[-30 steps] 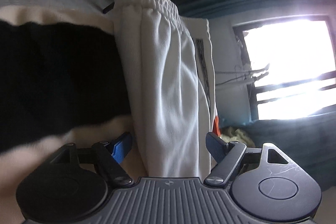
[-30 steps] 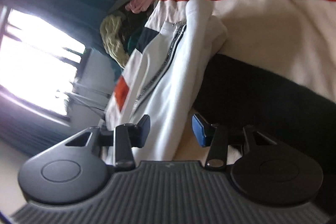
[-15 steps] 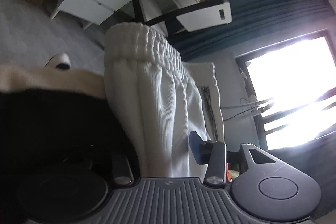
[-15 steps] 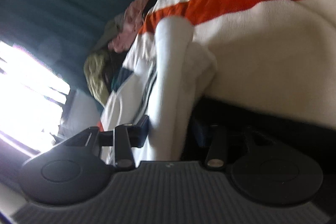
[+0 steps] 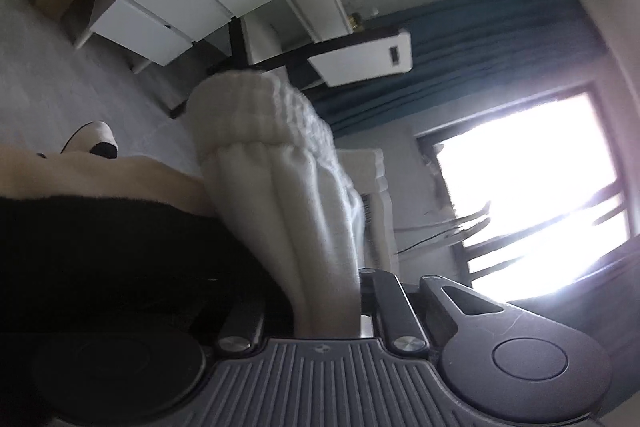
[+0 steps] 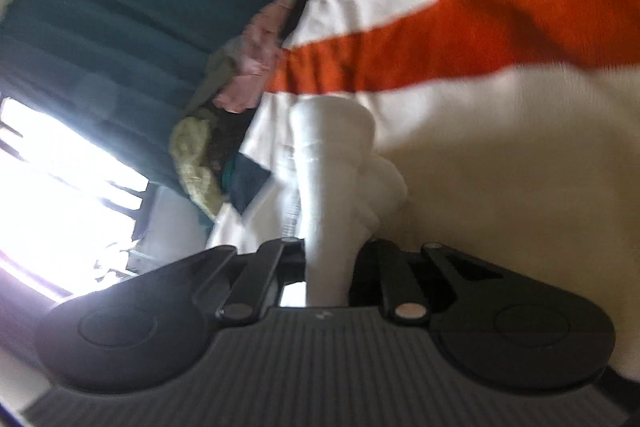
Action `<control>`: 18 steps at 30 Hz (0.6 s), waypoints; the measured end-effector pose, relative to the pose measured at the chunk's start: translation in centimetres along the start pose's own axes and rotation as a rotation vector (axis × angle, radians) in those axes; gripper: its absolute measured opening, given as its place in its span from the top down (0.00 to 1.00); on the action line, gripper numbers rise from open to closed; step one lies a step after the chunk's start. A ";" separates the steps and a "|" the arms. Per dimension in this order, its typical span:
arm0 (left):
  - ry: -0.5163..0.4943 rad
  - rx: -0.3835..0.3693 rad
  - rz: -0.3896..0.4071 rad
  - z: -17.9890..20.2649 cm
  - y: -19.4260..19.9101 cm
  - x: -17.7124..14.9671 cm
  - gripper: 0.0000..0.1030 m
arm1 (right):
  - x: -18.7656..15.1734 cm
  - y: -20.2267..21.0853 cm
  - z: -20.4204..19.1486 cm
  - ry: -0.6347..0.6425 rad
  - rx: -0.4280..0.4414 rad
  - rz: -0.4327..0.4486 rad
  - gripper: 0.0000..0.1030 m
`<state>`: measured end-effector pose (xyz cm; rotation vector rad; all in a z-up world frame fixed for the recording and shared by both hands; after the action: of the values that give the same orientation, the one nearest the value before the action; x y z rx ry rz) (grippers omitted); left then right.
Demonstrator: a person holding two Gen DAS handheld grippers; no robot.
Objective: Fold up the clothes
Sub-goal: 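Carry the garment over and lay it on the bed with both tools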
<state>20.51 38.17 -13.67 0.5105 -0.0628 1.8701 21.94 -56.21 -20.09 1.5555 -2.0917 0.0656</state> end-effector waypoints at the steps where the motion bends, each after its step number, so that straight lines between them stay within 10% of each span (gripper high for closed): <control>1: -0.014 -0.014 0.007 0.6 0.7 0.3 0.90 | 0.3 0.8 -0.4 0.013 0.010 0.006 0.90; 11: -0.015 -0.093 -0.038 2.9 8.7 3.4 0.90 | 3.7 9.5 1.3 0.041 -0.032 0.048 0.90; 18: -0.096 0.070 -0.128 -1.0 11.1 3.7 0.89 | 3.9 12.6 5.5 -0.079 -0.116 -0.022 0.90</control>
<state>9.08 37.78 -10.95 0.6377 -0.0279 1.7268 7.66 -57.31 -19.76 1.5344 -2.0989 -0.1250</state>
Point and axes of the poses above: each gripper's, at about its wrist camera, not at the fingertips, and y roughly against the way its jaws point, z to its right, x to its top, the point moved 10 cm from there along -y, roughly the way its jaws point, and after that the axes turned 11 degrees about z, right-handed, at the moved point
